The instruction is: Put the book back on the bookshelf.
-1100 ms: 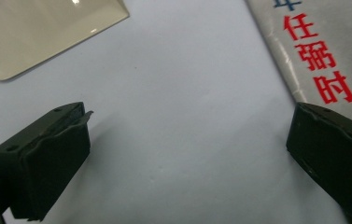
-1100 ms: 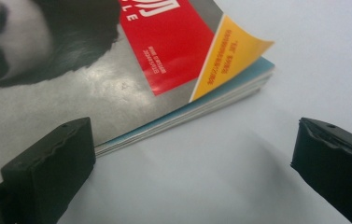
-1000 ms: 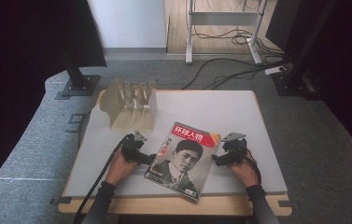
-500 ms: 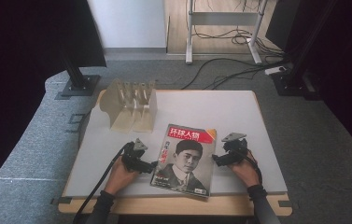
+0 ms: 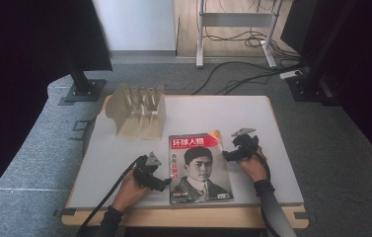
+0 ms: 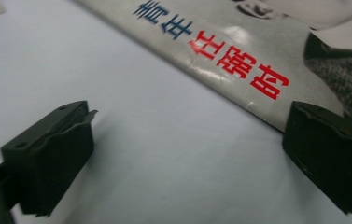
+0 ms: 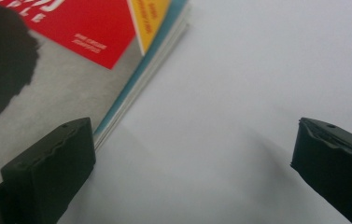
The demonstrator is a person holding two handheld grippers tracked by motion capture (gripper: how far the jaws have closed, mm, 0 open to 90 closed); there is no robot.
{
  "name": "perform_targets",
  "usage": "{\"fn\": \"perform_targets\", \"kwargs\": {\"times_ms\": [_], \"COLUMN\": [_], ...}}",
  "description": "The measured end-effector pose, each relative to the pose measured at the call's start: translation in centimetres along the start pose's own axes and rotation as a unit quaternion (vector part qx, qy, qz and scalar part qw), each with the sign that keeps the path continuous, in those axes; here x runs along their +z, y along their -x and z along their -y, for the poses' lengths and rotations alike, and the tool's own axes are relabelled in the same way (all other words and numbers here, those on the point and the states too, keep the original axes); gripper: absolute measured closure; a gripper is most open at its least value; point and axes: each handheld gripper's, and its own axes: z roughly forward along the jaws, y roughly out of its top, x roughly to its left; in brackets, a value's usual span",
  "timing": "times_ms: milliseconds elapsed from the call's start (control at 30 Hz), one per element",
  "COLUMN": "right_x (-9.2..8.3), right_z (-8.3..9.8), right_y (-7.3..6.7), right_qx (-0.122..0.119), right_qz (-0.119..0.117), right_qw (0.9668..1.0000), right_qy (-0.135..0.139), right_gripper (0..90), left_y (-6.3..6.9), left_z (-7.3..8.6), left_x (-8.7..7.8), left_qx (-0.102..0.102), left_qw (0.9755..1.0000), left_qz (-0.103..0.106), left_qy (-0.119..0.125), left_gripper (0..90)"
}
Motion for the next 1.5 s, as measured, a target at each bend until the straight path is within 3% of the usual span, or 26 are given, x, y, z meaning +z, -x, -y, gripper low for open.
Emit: {"fn": "perform_targets", "kwargs": {"times_ms": [233, 267, 367, 433, 567, 700, 833, 967, 1000, 1100, 1200, 1233, 1300, 1333, 1367, 1433, 1500], "right_x": [1.1, 1.1, 0.7, 0.2, -0.4, -0.1, 1.0, 1.6, 1.7, 1.5, 1.0, 0.9, 0.6, 0.4, 0.3, -0.1, -0.3], "right_z": [-1.0, -1.0, -1.0, -0.9, -1.0, -1.6, -2.3, -2.7, -2.6, -2.3, -1.6, -1.5, -1.1, -0.9, -0.8, -1.1, -1.6], "right_y": [0.5, 0.9, 1.2, 1.1, 0.5, -0.9, -2.1, -2.5, -2.6, -2.4, -1.9, -1.9, -1.9, -2.1, -2.3, -2.8, -3.0], "right_qx": [0.015, 0.019, 0.02, 0.033, 0.059, 0.058, 0.052, 0.06, 0.082, 0.096, 0.124, 0.129, 0.138, 0.134, 0.126, 0.107, 0.093], "right_qz": [-0.003, -0.025, -0.033, -0.052, -0.1, -0.139, -0.153, -0.153, -0.158, -0.162, -0.182, -0.189, -0.221, -0.228, -0.227, -0.21, -0.2], "right_qw": [0.9999, 0.9995, 0.9992, 0.9981, 0.9931, 0.9883, 0.9867, 0.9861, 0.9836, 0.9814, 0.9745, 0.9727, 0.9647, 0.9638, 0.9653, 0.9716, 0.9751], "right_qy": [0.001, -0.005, -0.009, 0.001, 0.018, 0.025, 0.018, 0.025, 0.031, 0.037, 0.04, 0.04, 0.037, 0.032, 0.03, 0.022, 0.018], "right_gripper": [0.0, 2.8, 2.8, 4.8, 8.7, 14.1, 19.9, 22.8, 21.7, 25.9, 31.1, 33.1, 37.0, 38.4, 38.6, 40.5, 43.8], "left_y": [1.0, 1.0, 1.0, 1.0, 1.0, 1.0, 1.0, 1.0, 1.0, 1.0, 1.0, 1.0, 1.0, 1.0, 1.0, 1.0, 1.0], "left_z": [-0.3, -0.3, -0.2, -0.2, -0.2, -0.2, -0.2, -0.2, -0.2, -0.2, -0.2, -0.2, -0.2, -0.2, -0.2, -0.2, -0.2], "left_x": [0.3, 0.3, 0.3, 0.3, 0.3, 0.3, 0.3, 0.3, 0.3, 0.3, 0.4, 0.4, 0.4, 0.4, 0.4, 0.4, 0.4], "left_qx": [0.015, 0.014, 0.014, 0.013, 0.012, 0.011, 0.011, 0.011, 0.011, 0.01, 0.009, 0.009, 0.008, 0.008, 0.008, 0.008, 0.008], "left_qw": [0.9998, 0.9998, 0.9998, 0.9998, 0.9998, 0.9998, 0.9998, 0.9998, 0.9998, 0.9998, 0.9998, 0.9998, 0.9999, 0.9999, 0.9999, 0.9999, 0.9999], "left_qz": [0.014, 0.015, 0.015, 0.015, 0.015, 0.015, 0.015, 0.015, 0.014, 0.014, 0.014, 0.014, 0.014, 0.014, 0.014, 0.014, 0.013], "left_qy": [0.001, 0.003, 0.005, 0.005, 0.005, 0.006, 0.006, 0.006, 0.006, 0.006, 0.006, 0.006, 0.006, 0.006, 0.006, 0.006, 0.006], "left_gripper": [0.0, 0.0, 0.0, 0.0, 0.0, 0.0, 0.0, 0.0, 0.0, 0.0, 0.0, 0.0, 0.0, 0.0, 0.0, 0.0, 0.0]}}
